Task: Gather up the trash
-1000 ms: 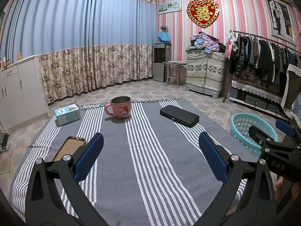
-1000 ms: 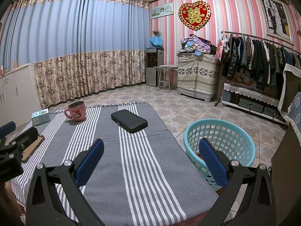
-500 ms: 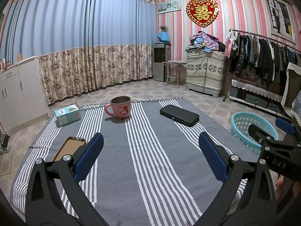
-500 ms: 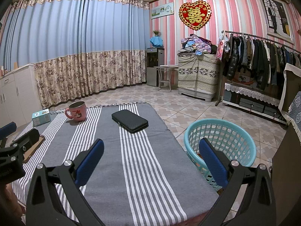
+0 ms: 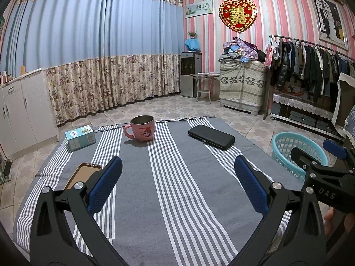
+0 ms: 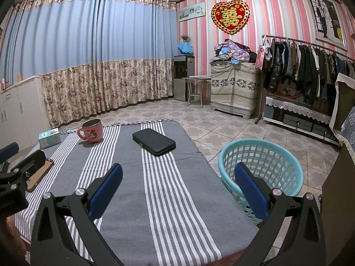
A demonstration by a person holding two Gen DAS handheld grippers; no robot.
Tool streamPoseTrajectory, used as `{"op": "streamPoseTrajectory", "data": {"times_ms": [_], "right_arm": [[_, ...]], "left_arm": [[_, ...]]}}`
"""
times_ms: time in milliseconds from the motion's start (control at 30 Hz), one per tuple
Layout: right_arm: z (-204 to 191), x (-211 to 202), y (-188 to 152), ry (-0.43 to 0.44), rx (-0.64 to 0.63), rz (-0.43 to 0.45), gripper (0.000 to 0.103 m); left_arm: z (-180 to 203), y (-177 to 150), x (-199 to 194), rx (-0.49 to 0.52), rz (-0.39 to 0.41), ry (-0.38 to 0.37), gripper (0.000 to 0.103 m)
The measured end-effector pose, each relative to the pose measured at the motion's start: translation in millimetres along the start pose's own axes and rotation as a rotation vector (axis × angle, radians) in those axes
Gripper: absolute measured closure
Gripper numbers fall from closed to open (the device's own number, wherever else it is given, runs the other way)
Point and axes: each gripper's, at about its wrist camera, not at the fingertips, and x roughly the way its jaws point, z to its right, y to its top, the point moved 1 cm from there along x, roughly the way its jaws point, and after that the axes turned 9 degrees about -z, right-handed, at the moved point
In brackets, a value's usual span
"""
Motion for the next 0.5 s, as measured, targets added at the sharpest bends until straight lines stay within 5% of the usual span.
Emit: {"op": "streamPoseTrajectory", "data": {"times_ms": [500], "right_arm": [[-2.1,-0.5,0.2,0.004,0.001,-0.002,0.004]], "left_arm": [[-9.1,9.9,-2.3,0.003,0.003,0.002,0.005]]}}
